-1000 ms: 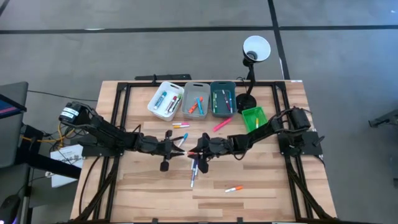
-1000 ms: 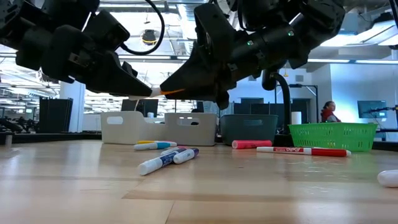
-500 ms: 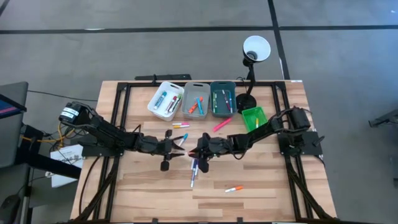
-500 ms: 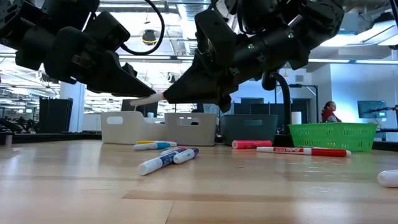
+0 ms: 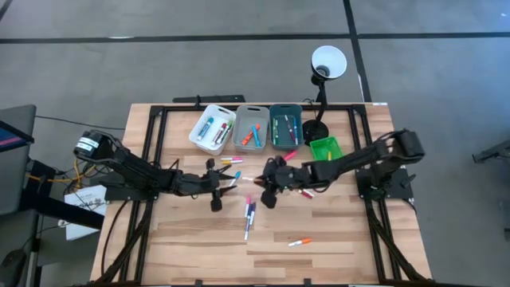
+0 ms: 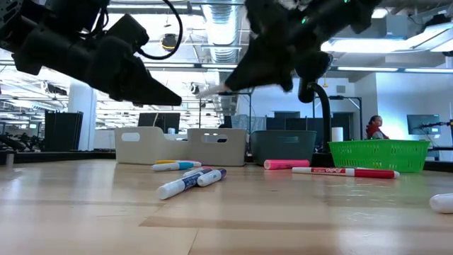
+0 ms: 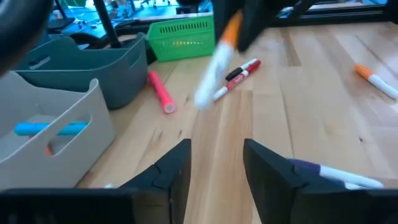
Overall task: Pick & Place Markers
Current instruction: Put the orange highlighter pen into the green bin
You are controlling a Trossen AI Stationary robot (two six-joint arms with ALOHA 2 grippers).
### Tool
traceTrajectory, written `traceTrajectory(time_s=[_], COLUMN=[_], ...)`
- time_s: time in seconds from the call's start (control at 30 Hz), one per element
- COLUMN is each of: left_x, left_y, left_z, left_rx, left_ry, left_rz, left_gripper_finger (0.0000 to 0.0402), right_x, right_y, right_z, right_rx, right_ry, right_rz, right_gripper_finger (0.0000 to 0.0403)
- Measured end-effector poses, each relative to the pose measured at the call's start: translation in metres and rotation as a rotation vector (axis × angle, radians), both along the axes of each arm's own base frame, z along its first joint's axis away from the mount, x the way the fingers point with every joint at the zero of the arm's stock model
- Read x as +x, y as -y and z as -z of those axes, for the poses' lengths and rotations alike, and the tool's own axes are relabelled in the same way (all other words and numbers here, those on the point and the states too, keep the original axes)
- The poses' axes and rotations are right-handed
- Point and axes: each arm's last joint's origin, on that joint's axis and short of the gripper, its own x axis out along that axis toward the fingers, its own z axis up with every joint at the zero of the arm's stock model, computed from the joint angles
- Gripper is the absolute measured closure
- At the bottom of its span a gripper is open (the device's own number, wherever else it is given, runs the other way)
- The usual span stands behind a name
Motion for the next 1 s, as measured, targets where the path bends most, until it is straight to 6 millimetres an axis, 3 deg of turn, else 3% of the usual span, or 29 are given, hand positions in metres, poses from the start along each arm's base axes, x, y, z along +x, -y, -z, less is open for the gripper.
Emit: traceTrajectory(time_s=[0.23, 0.43, 0.63, 0.83, 1.0], left_x=[-0.002, -0.007, -0.014, -0.026, -0.037], left_y=[-0.001, -0.002, -0.004, -0.008, -0.011], left_z=[-0.011, -0.028, -0.049, -0.073, -0.091], left_rx=[-0.015, -0.038, -0.068, -0.102, -0.130], left_ry=[0.049, 0.124, 0.224, 0.341, 0.433], left_rz=[-0.001, -0.001, -0.001, -0.001, -0.001], left_gripper_finger=[0.0258, 0.0258, 0.0258, 0.0258, 0.0258], right_x=[-0.017, -0.020, -0.024, -0.040, -0.063], right_y=[0.006, 0.010, 0.012, 0.019, 0.035], right_z=[-0.032, -0.038, -0.028, -0.021, -0.057], right_rx=[-0.097, -0.224, -0.202, -0.342, -0.392], right_ry=[0.025, 0.018, -0.082, -0.254, -0.288], right_rz=[-0.043, -0.114, -0.114, 0.064, 0.251], right_gripper_finger=[0.0360, 0.0353, 0.0367, 0.0360, 0.0355])
